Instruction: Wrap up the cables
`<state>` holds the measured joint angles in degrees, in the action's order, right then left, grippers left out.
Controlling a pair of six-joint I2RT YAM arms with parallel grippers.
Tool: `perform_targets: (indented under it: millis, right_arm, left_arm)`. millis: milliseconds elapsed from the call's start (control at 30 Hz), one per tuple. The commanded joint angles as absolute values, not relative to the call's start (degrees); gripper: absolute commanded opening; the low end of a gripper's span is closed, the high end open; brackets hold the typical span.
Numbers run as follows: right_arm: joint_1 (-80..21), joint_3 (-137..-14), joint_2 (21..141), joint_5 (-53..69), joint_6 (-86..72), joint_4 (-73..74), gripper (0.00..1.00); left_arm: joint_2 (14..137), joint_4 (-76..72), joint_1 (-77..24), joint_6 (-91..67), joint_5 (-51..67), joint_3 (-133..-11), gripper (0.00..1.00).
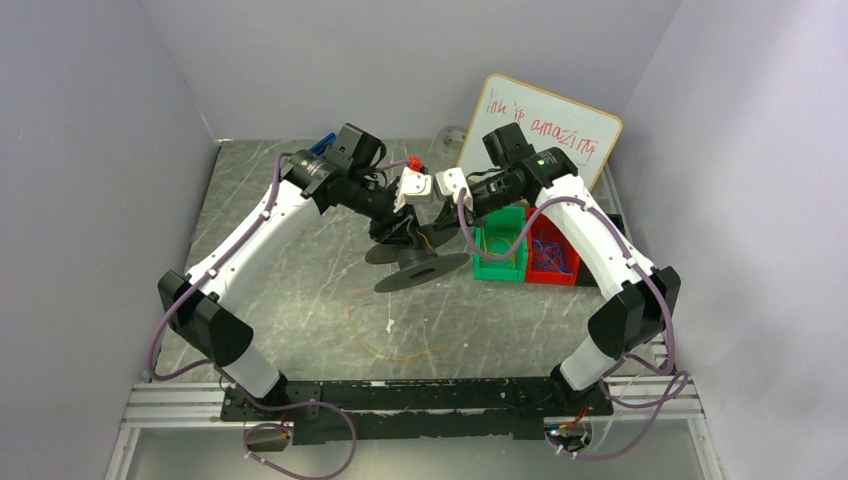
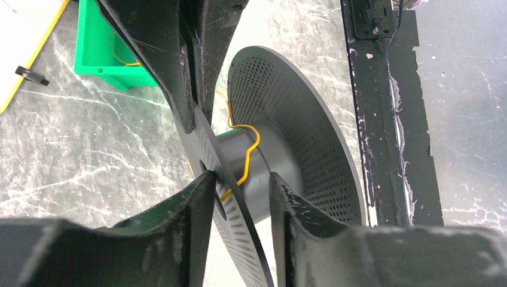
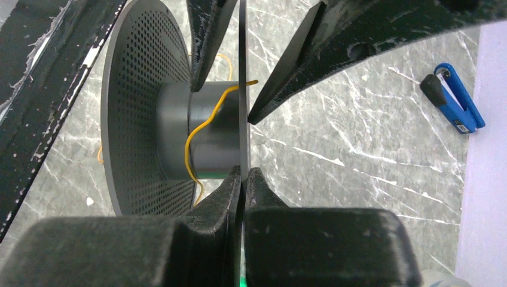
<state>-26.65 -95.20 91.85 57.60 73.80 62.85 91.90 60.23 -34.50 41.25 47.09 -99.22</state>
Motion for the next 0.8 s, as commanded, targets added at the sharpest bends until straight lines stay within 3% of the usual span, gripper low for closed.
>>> perform_targets:
  millis: [0,100,167,200,433,467,667,767]
  right_arm:
    - [-26.46,-98.63,90.76,62.84,74.01,60.69,0.00]
    - [-26.41,-98.59,90.92,62.60,73.76,60.58,0.00]
    - [-26.42,-98.59,91.05,62.49,73.43,60.28,0.00]
    - [-26.37,-98.61,91.10,62.42,73.15,60.03,0.00]
    - [-26.09,-98.20,91.04,61.54,69.78,56.63,0.00]
    - [-26.02,-98.18,91.07,61.22,68.89,55.97,0.04]
    - [-23.60,-94.79,88.95,60.55,61.47,47.26,0.59]
    - [-20.02,-94.26,87.97,63.17,57.83,44.54,0.70]
  left_arm:
    - [91.48,60.42,-34.98,41.92,47.54,-99.52,0.37]
    - [91.45,60.56,-34.93,42.09,48.18,-99.83,0.28]
    - [91.49,60.57,-34.90,41.97,48.42,-100.06,0.07]
    - [91.49,60.60,-34.97,41.92,48.61,-100.10,0.03]
    - [91.35,57.68,-34.97,38.08,45.80,-99.22,0.03]
    - [91.33,56.69,-34.95,36.74,45.05,-98.84,0.03]
    - [90.60,54.42,-34.05,33.29,43.44,-97.83,0.03]
    - [90.16,54.18,-32.54,31.46,44.32,-99.14,0.03]
